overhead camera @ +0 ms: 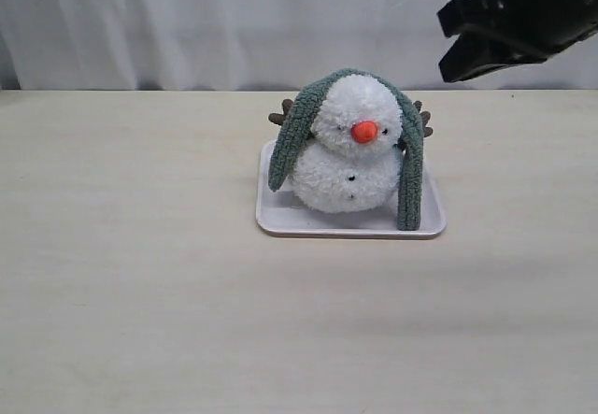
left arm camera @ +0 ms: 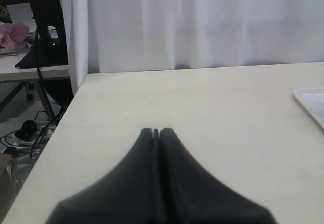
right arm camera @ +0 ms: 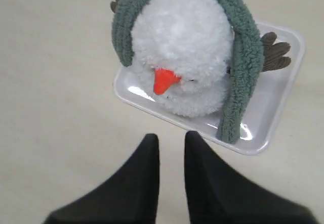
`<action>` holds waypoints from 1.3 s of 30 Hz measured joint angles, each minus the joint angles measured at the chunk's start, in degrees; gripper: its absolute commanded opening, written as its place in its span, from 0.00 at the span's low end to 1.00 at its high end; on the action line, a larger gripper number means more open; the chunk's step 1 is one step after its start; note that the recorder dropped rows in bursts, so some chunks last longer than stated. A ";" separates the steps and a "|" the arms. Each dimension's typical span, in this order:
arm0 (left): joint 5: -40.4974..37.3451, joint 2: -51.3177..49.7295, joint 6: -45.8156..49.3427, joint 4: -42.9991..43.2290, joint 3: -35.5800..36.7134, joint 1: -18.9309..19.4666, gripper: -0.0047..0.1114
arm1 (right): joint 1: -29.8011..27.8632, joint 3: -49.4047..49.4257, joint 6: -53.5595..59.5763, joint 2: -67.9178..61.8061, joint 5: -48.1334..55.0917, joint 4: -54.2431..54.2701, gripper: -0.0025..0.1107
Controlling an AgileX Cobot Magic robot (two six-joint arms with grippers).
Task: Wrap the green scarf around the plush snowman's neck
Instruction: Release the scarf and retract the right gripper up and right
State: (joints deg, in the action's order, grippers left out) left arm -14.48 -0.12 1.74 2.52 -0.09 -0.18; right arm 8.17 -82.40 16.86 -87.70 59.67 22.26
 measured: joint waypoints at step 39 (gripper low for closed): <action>25.96 -2.50 -21.51 -6.87 -4.96 0.00 0.04 | 0.00 39.99 9.61 67.40 -32.36 3.55 0.06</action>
State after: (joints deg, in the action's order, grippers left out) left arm 11.48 -2.62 -19.78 -4.35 -5.05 -0.18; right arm 8.17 -42.41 26.47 -20.31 27.32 25.81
